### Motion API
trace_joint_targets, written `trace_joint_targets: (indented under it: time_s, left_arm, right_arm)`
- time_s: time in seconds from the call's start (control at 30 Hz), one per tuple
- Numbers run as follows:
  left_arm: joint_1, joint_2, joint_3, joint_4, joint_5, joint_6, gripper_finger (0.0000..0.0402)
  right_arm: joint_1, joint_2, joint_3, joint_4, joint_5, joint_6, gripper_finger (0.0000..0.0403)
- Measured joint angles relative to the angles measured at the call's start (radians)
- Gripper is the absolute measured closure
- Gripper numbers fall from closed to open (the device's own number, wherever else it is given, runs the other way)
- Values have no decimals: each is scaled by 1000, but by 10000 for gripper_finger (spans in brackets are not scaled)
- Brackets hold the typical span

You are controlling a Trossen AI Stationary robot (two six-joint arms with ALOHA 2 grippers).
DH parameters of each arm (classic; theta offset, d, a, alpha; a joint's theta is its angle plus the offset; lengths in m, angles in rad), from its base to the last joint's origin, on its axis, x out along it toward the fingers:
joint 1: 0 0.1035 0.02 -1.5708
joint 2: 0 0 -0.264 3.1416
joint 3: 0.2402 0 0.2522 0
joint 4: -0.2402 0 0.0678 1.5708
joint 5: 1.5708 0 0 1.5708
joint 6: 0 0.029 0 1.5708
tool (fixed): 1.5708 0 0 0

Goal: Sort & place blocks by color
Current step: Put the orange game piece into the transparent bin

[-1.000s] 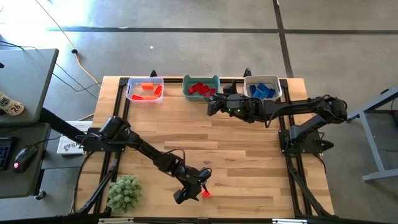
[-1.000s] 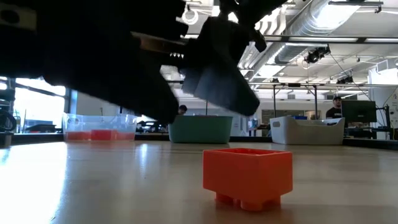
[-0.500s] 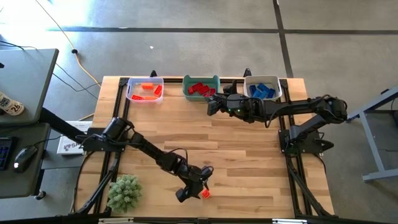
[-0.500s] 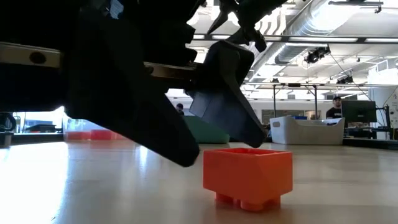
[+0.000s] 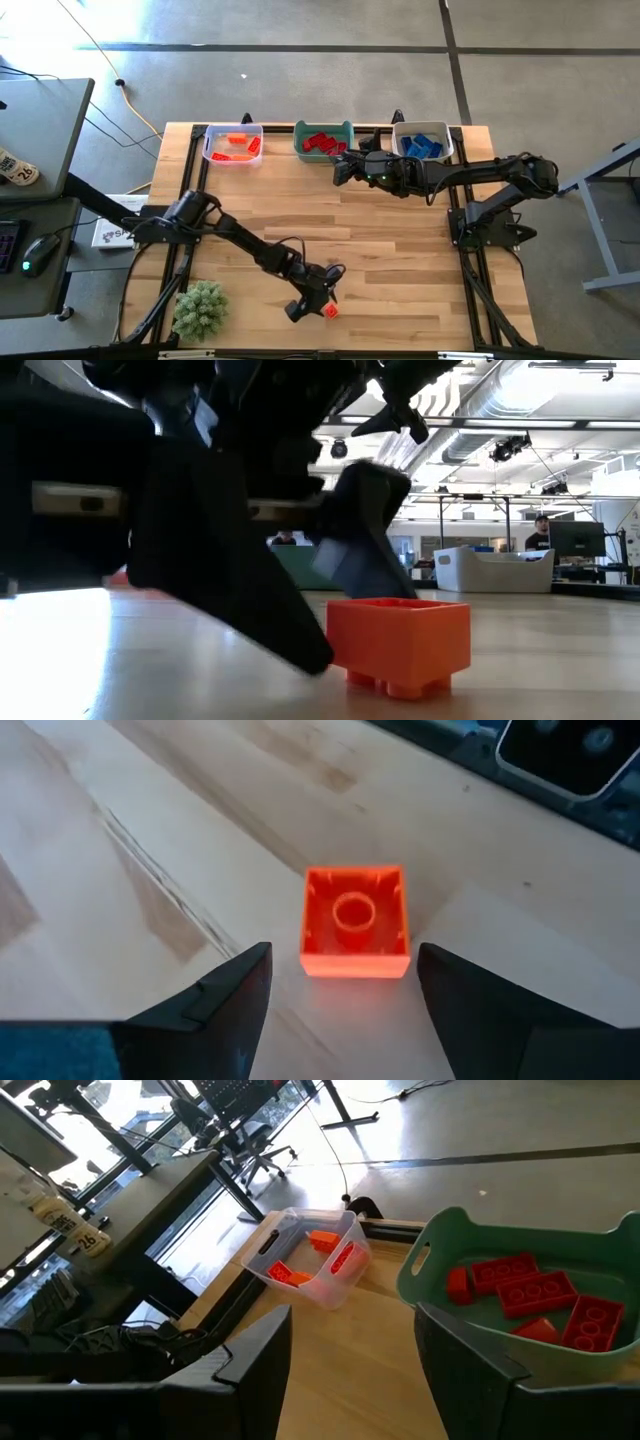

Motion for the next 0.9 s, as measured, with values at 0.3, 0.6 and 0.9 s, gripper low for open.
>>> trace_joint_targets:
  time_s: [0.3, 0.6, 0.9]
  left_arm:
    - [-1, 10, 1, 36, -12, -56, 161]
    - [-5, 10, 1, 36, 25, -56, 187]
    - [-4, 10, 1, 43, 25, -57, 288]
  right_arm:
    - [0, 0, 0, 0, 9, 0, 203]
    - [0, 0, 0, -5, 11, -1, 203]
    - [0, 0, 0, -11, 11, 0, 203]
